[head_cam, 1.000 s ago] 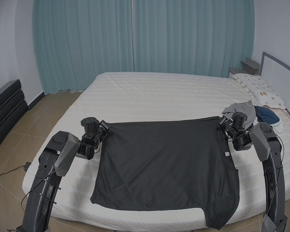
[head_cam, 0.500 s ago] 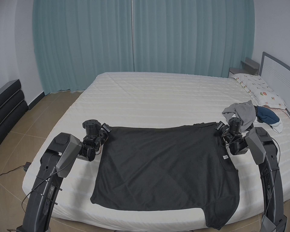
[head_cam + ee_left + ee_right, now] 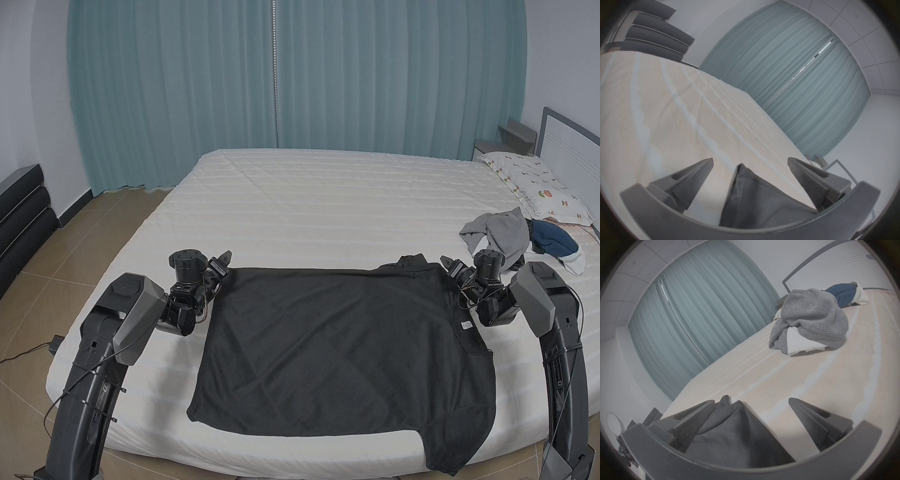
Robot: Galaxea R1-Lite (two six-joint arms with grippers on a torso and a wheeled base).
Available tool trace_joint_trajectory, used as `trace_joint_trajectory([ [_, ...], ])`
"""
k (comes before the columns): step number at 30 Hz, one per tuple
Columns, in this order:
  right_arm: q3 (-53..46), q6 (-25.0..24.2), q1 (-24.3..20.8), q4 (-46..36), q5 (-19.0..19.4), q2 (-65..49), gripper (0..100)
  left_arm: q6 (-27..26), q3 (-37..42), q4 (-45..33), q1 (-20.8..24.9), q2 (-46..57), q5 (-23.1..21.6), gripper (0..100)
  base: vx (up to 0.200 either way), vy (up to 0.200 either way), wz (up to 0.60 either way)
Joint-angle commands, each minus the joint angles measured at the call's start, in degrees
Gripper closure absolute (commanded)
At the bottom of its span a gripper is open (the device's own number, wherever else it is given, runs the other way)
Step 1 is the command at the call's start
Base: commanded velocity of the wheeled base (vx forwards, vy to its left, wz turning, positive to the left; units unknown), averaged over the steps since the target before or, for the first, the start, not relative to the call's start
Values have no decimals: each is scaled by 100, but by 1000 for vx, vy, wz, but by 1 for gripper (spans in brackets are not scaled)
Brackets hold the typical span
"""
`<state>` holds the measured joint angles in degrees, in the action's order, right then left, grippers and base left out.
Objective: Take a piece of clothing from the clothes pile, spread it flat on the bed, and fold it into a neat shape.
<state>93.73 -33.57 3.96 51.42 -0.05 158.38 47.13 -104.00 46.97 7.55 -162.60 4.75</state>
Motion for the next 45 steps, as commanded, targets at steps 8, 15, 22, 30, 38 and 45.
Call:
trace_joint_trajectory([
  [8, -3871, -35, 158, 395, 515, -2971, 0, 121, 4599, 1622, -218, 3138, -774, 0, 0, 0, 0],
  [15, -6534, -158, 96, 958, 1191, -4280, 0, 411, 6744, 1657, -166, 4087, -1398, 0, 0, 0, 0],
  [22, -8248, -176, 34, 1608, 1684, -4729, 0, 438, 8361, 2009, -157, 4500, -1644, 0, 0, 0, 0],
  [30, -8538, -501, -106, 1608, 1824, -4641, 0, 719, 9284, 2598, -51, 4439, -1767, 0, -150, 0, 0],
  [38, -8556, -501, -124, 1599, 1982, -4570, 0, 719, 9741, 3239, -51, 4210, -1926, 0, -150, 0, 0],
  [45, -8591, -501, -220, 1608, 1991, -4597, 0, 745, 9943, 3547, -51, 4219, -2049, 0, 0, 0, 0],
])
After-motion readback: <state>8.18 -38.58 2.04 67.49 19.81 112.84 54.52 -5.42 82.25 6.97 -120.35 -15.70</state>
